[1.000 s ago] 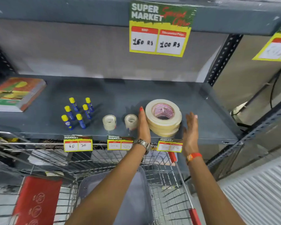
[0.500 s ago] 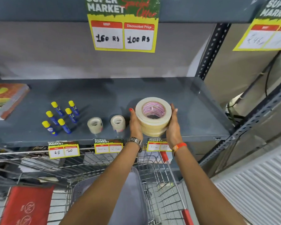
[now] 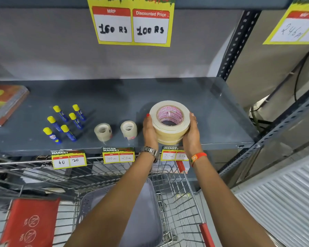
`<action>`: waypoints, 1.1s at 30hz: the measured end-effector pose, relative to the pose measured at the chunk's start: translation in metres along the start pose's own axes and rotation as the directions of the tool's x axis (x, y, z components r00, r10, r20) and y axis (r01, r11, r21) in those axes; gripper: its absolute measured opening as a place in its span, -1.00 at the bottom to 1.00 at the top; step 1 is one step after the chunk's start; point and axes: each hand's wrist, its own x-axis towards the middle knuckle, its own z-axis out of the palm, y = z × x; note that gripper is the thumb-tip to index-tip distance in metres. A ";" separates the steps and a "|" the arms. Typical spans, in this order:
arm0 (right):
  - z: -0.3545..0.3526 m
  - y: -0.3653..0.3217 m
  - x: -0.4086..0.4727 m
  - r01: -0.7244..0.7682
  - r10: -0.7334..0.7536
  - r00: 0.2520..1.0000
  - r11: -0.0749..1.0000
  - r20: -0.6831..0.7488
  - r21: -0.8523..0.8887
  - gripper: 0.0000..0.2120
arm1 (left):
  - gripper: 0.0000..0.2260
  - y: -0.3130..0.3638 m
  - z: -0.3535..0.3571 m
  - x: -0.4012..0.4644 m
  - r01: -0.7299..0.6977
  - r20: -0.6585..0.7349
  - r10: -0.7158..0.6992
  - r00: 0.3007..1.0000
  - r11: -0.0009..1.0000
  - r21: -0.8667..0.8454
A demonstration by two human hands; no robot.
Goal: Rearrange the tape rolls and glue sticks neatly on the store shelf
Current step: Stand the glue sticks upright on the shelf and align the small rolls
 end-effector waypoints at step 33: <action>0.007 -0.009 -0.008 -0.119 0.111 0.989 0.990 -0.100 -0.073 -0.48 | -0.58 0.011 -0.006 -0.011 -0.090 0.106 0.064 0.992 0.959 0.269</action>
